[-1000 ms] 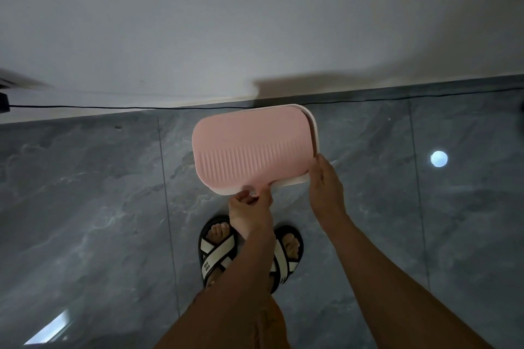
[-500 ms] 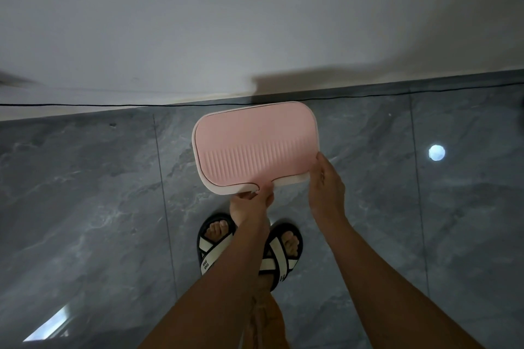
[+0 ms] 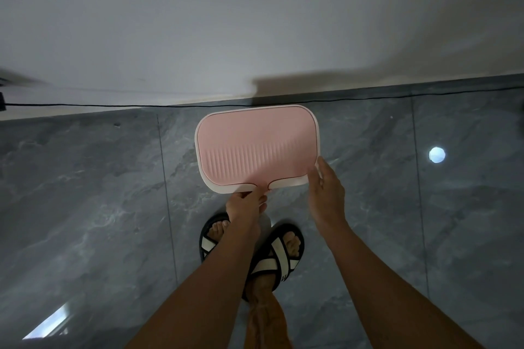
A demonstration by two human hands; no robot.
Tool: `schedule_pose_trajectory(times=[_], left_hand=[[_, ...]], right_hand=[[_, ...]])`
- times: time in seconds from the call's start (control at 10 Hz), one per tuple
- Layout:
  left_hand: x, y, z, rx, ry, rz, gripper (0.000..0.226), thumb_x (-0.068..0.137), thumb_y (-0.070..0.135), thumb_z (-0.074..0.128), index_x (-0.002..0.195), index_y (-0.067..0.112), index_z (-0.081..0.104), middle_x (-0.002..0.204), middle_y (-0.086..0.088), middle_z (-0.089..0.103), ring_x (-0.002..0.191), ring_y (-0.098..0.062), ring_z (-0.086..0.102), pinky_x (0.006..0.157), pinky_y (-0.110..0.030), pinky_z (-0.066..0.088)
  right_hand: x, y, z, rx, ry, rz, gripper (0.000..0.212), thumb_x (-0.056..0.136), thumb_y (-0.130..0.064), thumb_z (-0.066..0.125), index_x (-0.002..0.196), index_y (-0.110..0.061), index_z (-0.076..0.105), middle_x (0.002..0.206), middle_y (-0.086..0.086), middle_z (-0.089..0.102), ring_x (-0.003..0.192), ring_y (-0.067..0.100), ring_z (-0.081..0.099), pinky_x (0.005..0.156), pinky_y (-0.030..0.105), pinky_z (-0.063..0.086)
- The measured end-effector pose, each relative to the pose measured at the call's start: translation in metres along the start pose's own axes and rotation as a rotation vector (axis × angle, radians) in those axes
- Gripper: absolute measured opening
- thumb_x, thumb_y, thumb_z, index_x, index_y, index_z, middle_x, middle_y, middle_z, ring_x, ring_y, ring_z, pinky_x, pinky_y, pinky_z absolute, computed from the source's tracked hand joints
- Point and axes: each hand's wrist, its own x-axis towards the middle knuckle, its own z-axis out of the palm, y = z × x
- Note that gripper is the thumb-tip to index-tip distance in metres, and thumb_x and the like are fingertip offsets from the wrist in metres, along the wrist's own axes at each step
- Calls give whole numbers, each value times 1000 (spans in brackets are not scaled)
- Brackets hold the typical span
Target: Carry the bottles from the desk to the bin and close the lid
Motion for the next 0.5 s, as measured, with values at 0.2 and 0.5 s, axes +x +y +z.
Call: schedule_pose_trajectory(times=[0.2,0.5], left_hand=[[-3,9,-11,64,-62,-35,14,81,10,70,71,7,61,67,-9,62,48,-15,51,49,-25,45],[-95,35,-68,1073,-4,539,16,89,18,52,90,5,60,91,-13,63,87,-27,59,71,-30,39]], right_hand=[[2,-7,-11,-109,-177,43,49,97,-33,42,141,-11,36,143,13,46,124,28,51,90,25,35],[-65,-32,-59,-427,-309,-64,50,98,-26,44,141,-4,33,146,15,41,134,25,40,108,33,35]])
